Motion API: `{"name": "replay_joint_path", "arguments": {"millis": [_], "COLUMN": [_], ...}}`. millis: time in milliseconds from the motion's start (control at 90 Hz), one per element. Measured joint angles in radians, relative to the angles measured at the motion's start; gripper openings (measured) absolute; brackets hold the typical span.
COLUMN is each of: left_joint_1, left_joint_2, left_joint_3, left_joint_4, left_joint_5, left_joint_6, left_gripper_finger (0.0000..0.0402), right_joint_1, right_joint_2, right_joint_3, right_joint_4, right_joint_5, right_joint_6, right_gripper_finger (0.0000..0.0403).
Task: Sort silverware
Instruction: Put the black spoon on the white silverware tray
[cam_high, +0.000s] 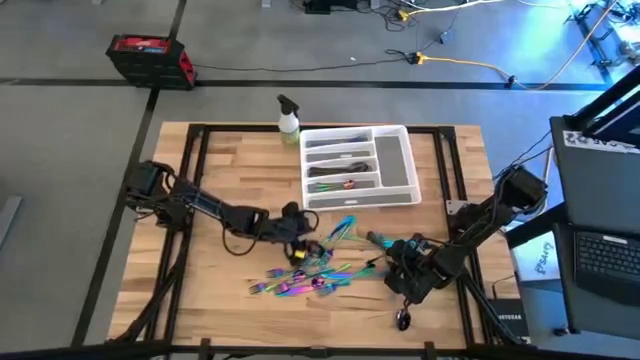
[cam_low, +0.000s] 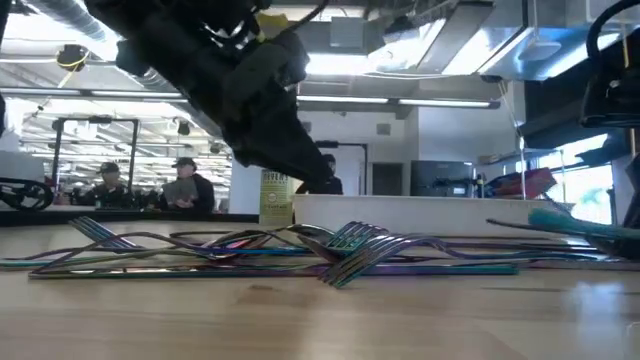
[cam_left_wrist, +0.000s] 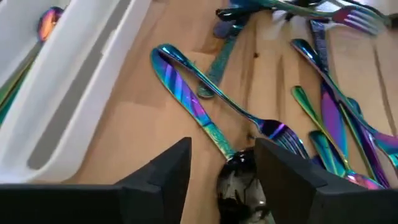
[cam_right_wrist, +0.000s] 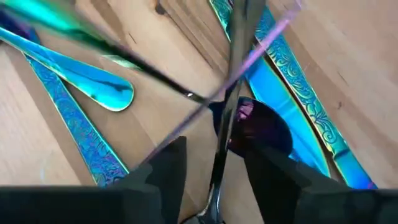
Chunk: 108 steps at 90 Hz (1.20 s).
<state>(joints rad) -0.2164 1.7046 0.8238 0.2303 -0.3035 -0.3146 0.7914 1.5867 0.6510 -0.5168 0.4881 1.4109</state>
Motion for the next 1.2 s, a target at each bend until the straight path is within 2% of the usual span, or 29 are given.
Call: {"name": "replay_joint_path", "arguments": {"millis": [178,322,944,1122,1200], "left_joint_1": [-0.007,-0.007,-0.007,-0.007,-0.007], "left_joint_2": [0.0,0.0,0.0,0.0,0.0], "left_joint_3": [0.0,0.0,0.001,0.001,0.001], "left_joint_4": [-0.002,-0.004,-0.01,-0.01,-0.01], "left_joint_5": [-0.022,-0.022,-0.022,-0.023,-0.026], "left_joint_6": [-0.004,-0.002,-0.001,0.002,0.005], "left_gripper_finger": [0.0162,0.0162,0.0162,0.0162,0.0162], "right_joint_1": [0.0,0.0,-0.001,-0.002,-0.002], "right_joint_2": [-0.002,-0.002,-0.005,-0.046,-0.06], "right_joint_3": [0.0,0.0,0.115,0.127,0.127], "right_joint_4": [-0.004,-0.004,-0.199,-0.234,-0.244], "right_joint_5": [0.0,-0.002,-0.064,-0.068,-0.06], "right_joint_6": [0.026,0.044,0.031,0.001,0.002], "right_gripper_finger": [0.008,0.0054,0.0047,0.0009,0.0007]}}
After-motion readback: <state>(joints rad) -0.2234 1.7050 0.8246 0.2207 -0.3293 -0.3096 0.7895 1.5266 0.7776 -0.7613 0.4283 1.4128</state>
